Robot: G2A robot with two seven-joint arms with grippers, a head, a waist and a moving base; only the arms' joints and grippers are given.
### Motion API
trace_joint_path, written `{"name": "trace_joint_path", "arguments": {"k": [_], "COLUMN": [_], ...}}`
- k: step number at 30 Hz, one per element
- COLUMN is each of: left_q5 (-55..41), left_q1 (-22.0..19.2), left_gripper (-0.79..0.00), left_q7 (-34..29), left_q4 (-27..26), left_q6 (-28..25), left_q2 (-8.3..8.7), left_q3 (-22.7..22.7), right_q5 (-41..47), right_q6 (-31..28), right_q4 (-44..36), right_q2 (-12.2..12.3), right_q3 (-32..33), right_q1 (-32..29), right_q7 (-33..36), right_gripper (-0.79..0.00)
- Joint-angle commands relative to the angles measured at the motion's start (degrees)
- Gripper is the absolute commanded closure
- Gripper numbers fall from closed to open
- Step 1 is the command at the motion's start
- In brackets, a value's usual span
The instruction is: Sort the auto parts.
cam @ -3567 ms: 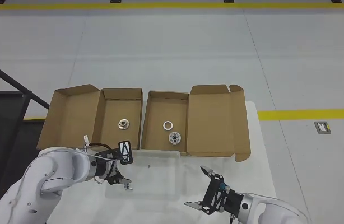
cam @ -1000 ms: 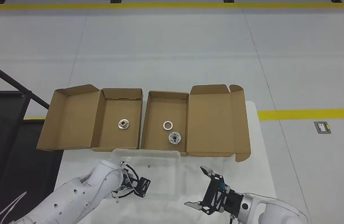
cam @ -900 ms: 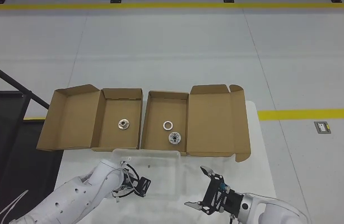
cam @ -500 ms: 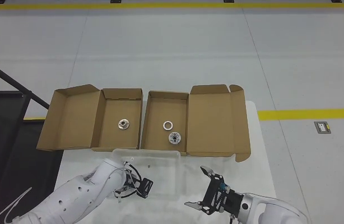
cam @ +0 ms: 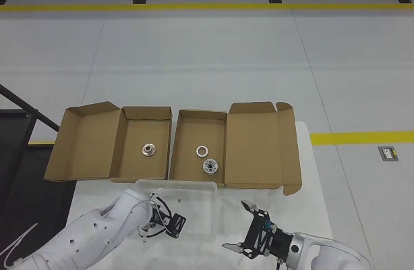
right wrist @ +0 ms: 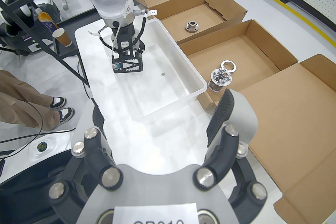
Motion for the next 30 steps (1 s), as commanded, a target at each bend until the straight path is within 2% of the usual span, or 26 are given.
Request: {"name": "trace_joint_path", "arguments": {"k": [1,4,7,10,12,15,20,23,30], "left_q5": [-0.4,-0.64,-1.18,-3.34,-5.53,-7.97,-13.21,-20.26,-20.26], "left_q1": [0.12,1.15,3.15,5.79,7.62,10.61,16.41,19.14,19.14], "left_gripper": [0.0,0.0,0.0,0.0,0.0,0.0,0.0,0.0,0.0], "left_q7": [2.22,5.73,8.62,12.42,16.55,22.54,26.46,23.17,23.17], "left_q4": [-1.04,-3.35,-5.87,-8.17,-9.44,-9.78,-8.35,-6.16,-6.16], "left_q6": [0.08,1.9,5.86,10.02,10.66,11.04,15.26,20.7,20.7], "left_q2": [0.57,1.94,3.76,5.89,7.47,9.89,12.79,13.44,13.44], "left_q3": [-1.32,-4.27,-8.2,-13.33,-17.17,-23.32,-32.3,-36.0,-36.0], "right_q5": [0.0,0.0,0.0,0.0,0.0,0.0,0.0,0.0,0.0], "right_q6": [0.0,0.0,0.0,0.0,0.0,0.0,0.0,0.0,0.0], "right_q4": [0.0,0.0,0.0,0.0,0.0,0.0,0.0,0.0,0.0], "right_q2": [0.0,0.0,0.0,0.0,0.0,0.0,0.0,0.0,0.0], "right_q3": [0.0,0.0,0.0,0.0,0.0,0.0,0.0,0.0,0.0], "right_q1": [0.0,0.0,0.0,0.0,0.0,0.0,0.0,0.0,0.0], "right_q7": [0.0,0.0,0.0,0.0,0.0,0.0,0.0,0.0,0.0], "right_gripper": [-0.785,-0.785,-0.785,-0.785,-0.785,-0.785,-0.785,-0.785,-0.785]}}
